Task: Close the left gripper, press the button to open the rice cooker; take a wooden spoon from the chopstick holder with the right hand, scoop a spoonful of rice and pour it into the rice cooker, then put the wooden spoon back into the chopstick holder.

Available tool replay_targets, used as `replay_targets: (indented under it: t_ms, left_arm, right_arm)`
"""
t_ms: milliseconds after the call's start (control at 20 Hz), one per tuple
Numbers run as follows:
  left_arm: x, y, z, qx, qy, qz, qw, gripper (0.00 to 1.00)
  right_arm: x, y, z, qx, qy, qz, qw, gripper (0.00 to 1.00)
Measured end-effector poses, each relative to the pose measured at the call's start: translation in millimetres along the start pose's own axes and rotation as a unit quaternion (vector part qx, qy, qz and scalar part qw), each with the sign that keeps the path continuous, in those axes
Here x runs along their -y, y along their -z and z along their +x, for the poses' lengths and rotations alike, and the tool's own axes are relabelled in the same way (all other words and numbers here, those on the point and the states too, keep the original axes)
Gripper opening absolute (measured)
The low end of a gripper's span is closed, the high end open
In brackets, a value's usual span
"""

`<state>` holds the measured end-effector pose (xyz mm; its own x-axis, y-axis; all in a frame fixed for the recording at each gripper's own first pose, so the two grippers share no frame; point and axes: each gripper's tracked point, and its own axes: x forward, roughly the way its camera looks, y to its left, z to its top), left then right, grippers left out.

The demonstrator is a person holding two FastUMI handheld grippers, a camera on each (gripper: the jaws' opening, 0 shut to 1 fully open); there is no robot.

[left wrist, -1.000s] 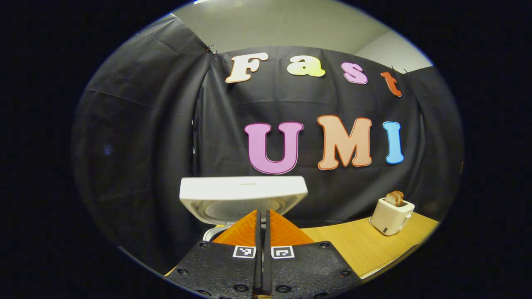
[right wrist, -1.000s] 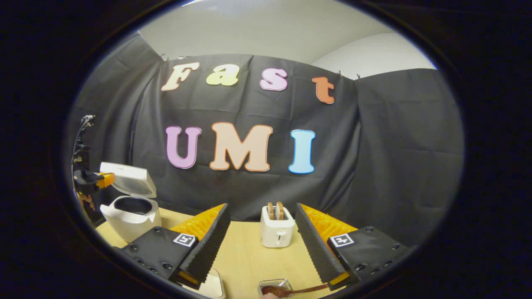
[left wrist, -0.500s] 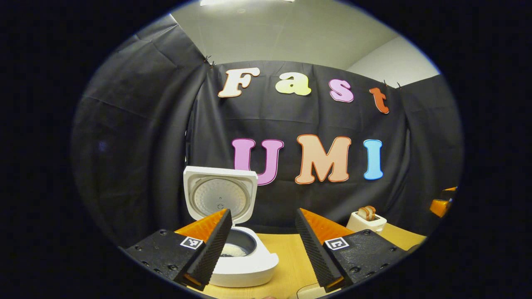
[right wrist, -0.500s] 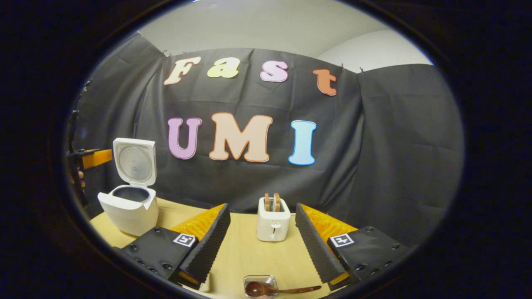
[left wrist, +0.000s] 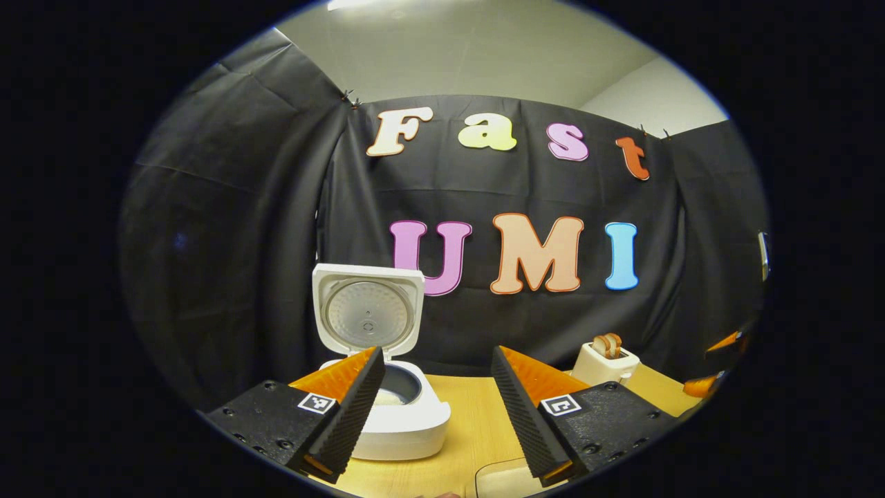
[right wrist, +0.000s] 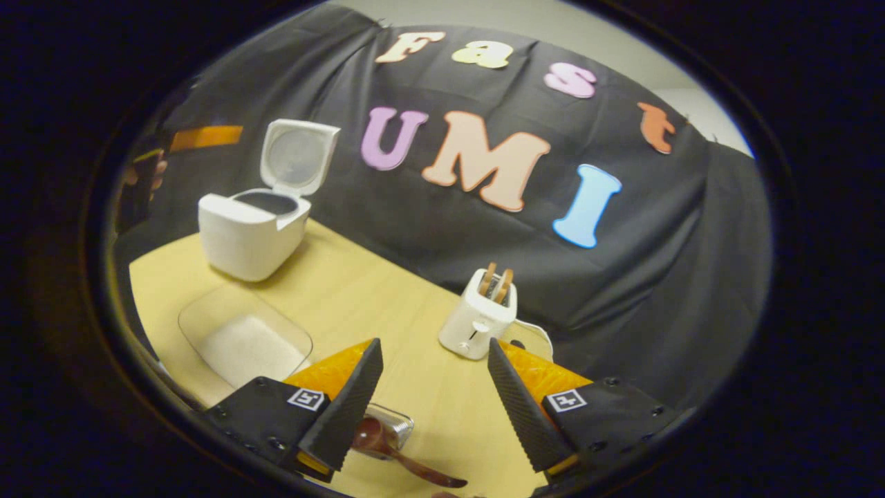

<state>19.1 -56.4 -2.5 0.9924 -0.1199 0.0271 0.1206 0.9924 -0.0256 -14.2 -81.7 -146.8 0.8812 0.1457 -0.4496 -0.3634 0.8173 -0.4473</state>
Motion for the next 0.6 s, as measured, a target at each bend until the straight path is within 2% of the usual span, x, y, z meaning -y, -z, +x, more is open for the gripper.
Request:
replay_targets:
  t_ms: [50,100,250,400,600]
  left_arm:
    - [-1.5,1.8,-2.5,-0.001,-0.004,0.002,1.0,0.87]
    - [-4.7,3.1,-5.0,-0.002,-0.008,0.004,1.0,0.92]
    - [-14.7,8.0,-13.1,-0.008,-0.019,0.006,1.0,0.92]
    - [-26.7,11.3,-21.5,-0.011,-0.03,0.007,0.999,0.92]
    - [-45.1,16.5,-32.2,-0.014,-0.045,0.01,0.999,0.96]
  right_arm:
    - [-7.5,8.6,3.0,-0.016,-0.021,-0.023,0.999,0.94]
    - [-16.5,16.5,2.3,-0.03,-0.044,-0.05,0.997,0.94]
    - [-35.6,39.5,-6.1,-0.063,-0.095,-0.134,0.984,0.96]
    - [-49.6,63.6,-9.2,-0.106,-0.144,-0.189,0.966,0.97]
    - [-50.1,99.1,-12.3,-0.18,-0.198,-0.239,0.933,0.99]
